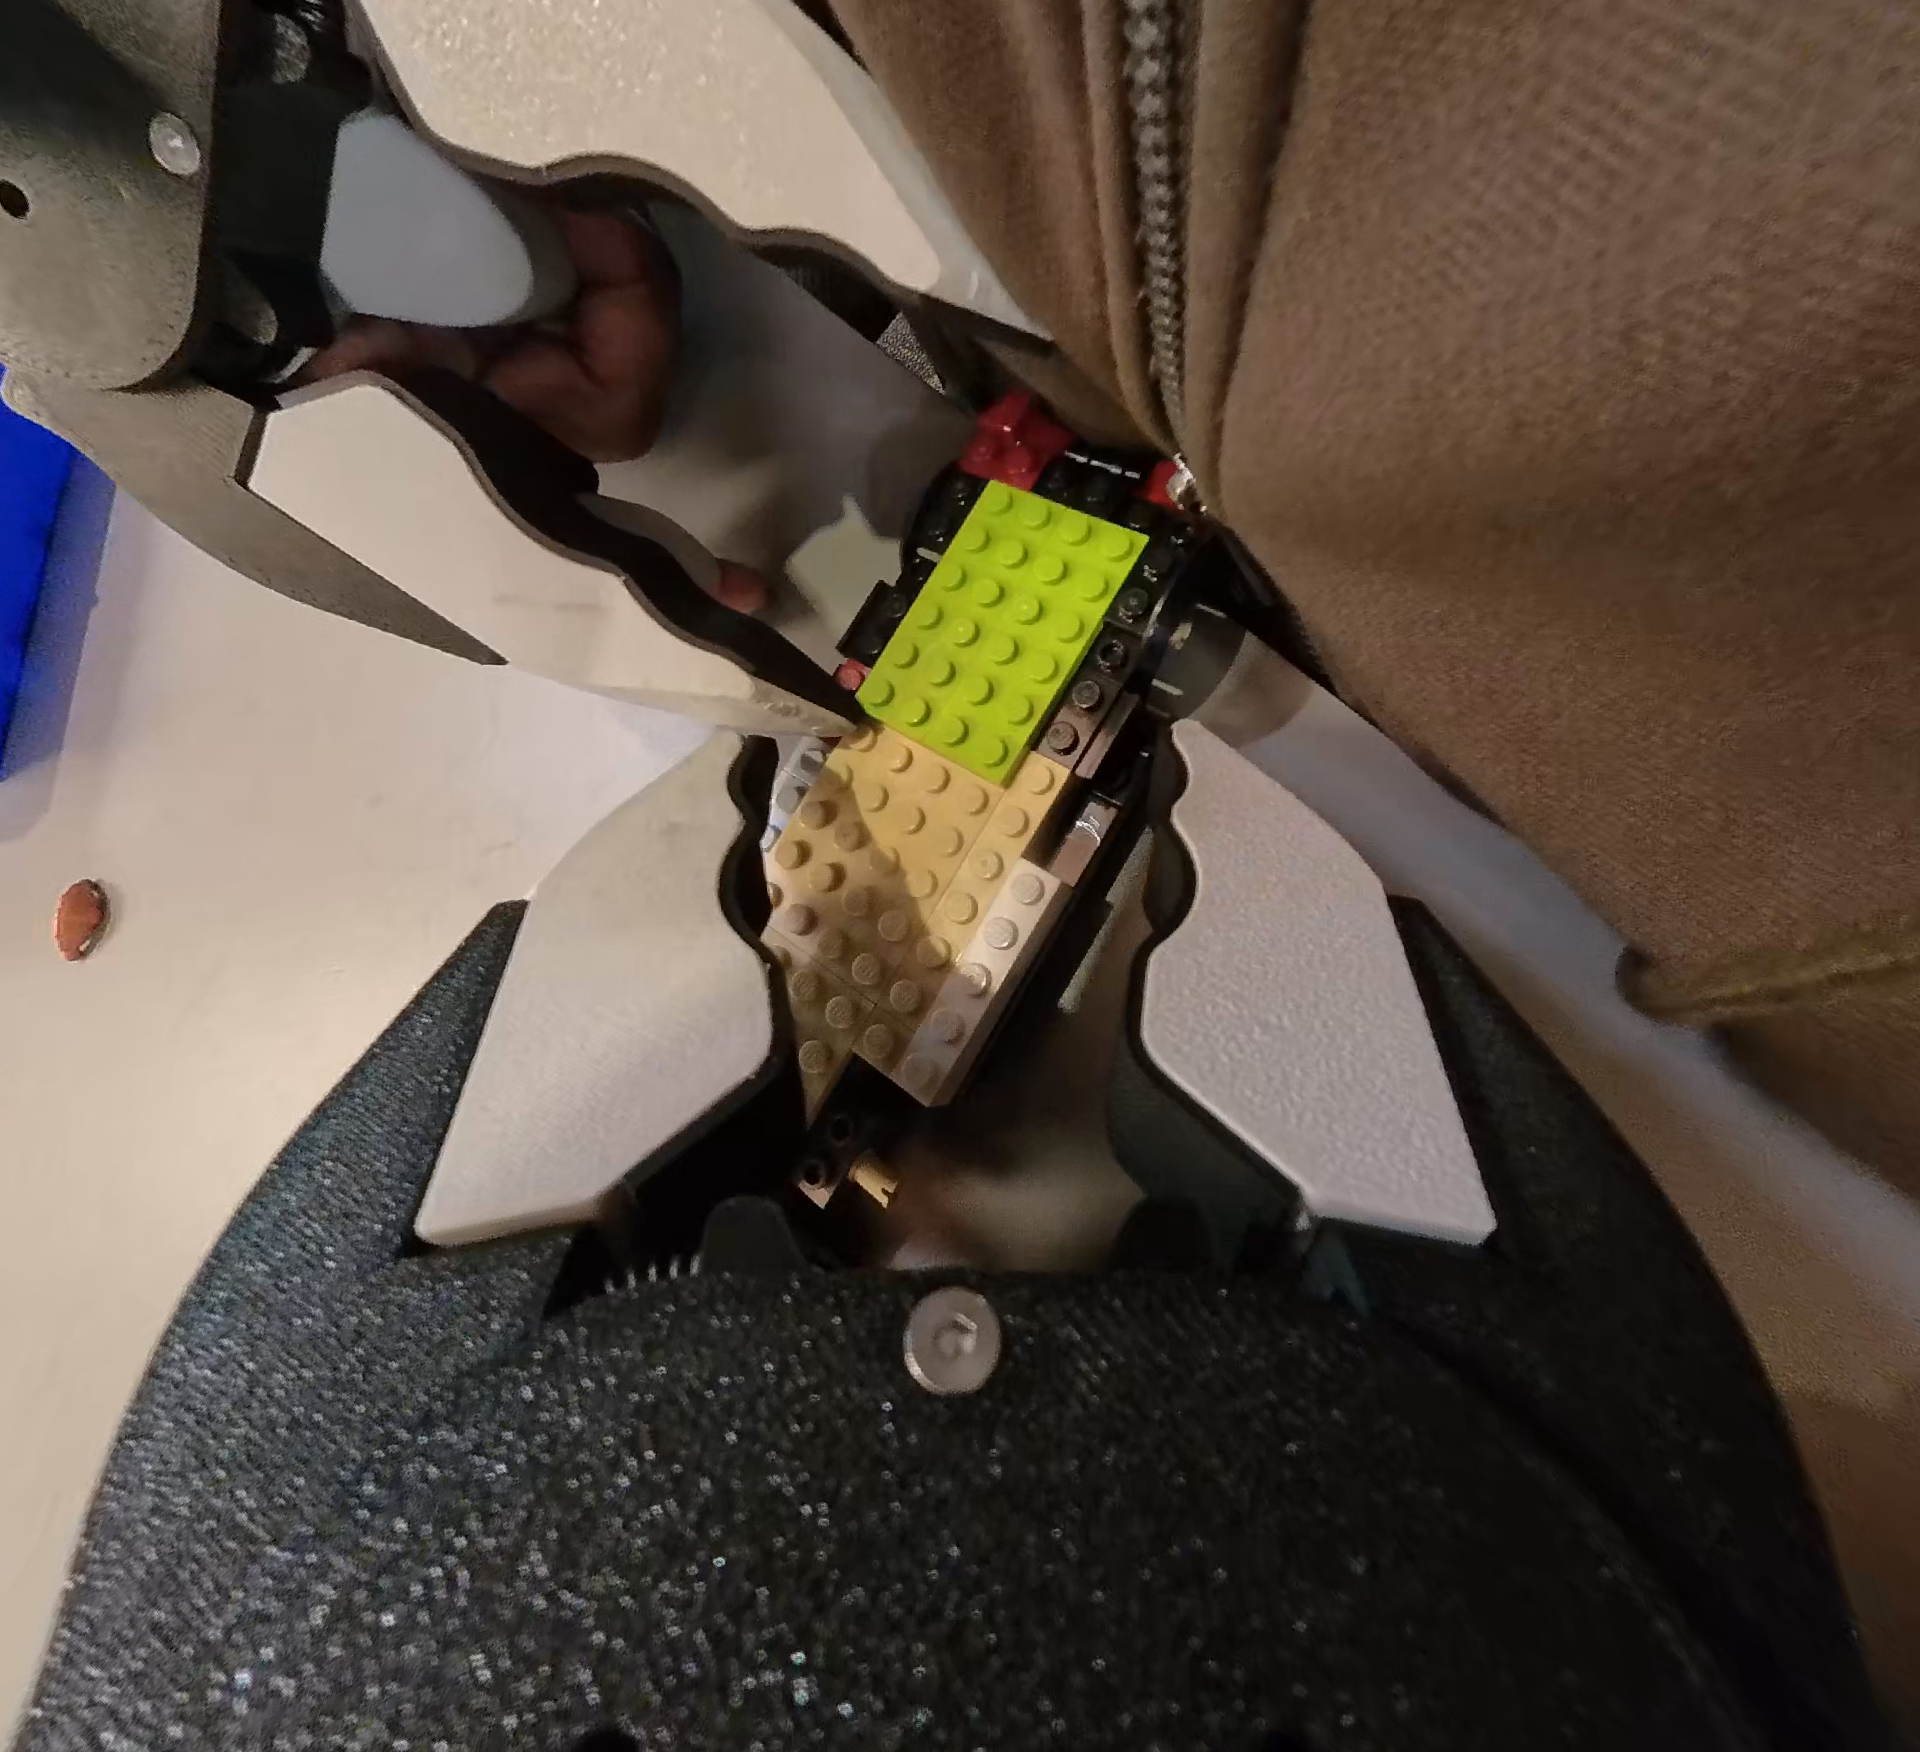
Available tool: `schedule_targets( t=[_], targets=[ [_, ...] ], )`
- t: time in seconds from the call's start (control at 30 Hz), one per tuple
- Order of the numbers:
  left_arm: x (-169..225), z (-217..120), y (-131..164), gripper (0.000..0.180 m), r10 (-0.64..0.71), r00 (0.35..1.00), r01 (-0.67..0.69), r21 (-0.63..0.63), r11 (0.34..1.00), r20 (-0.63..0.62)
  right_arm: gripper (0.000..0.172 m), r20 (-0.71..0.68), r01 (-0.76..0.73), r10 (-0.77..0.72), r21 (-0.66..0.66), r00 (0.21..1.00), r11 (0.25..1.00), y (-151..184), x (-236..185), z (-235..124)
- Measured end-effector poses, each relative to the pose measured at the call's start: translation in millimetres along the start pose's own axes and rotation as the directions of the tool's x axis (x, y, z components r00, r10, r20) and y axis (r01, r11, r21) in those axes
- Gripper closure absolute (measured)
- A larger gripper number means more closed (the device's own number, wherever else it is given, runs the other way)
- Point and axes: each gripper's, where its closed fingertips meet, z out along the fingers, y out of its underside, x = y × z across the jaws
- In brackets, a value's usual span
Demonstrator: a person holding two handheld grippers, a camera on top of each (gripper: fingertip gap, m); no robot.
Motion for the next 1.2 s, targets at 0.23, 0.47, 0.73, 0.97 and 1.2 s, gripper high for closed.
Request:
schedule_targets(
  t=[0.23, 0.47, 0.73, 0.97, 1.2],
  targets=[
    [0, -1, 1, 0.11, -0.001, 1.0, 0.001, -0.002, 1.0, 0.002, 0.154, 0.122, 0.028, -0.03, 0.015, 0.992, 1.0, -1, -19, -2],
    [-2, -3, 3, 0.111, -0.009, 1.0, 0.009, 0.002, 1.0, 0.016, 0.129, -0.013, 0.0, 0.0, 0.013, 1.0, 1.0, 2, -5, -6],
    [-7, -5, 5, 0.11, -0.056, 0.996, 0.056, -0.002, 0.998, 0.069, 0.131, -0.168, -0.076, 0.077, 0.016, 0.983, 0.997, 6, 10, -8],
    [-16, -5, 8, 0.11, -0.106, 0.986, 0.108, -0.005, 0.994, 0.13, 0.126, -0.323, -0.081, 0.079, 0.008, 0.943, 0.997, 5, 19, -10],
    [-27, -5, 11, 0.118, -0.16, 0.959, 0.169, -0.02, 0.985, 0.234, 0.129, -0.536, -0.122, 0.109, 0.012, 0.837, 0.992, 5, 37, -17]
  ],
)
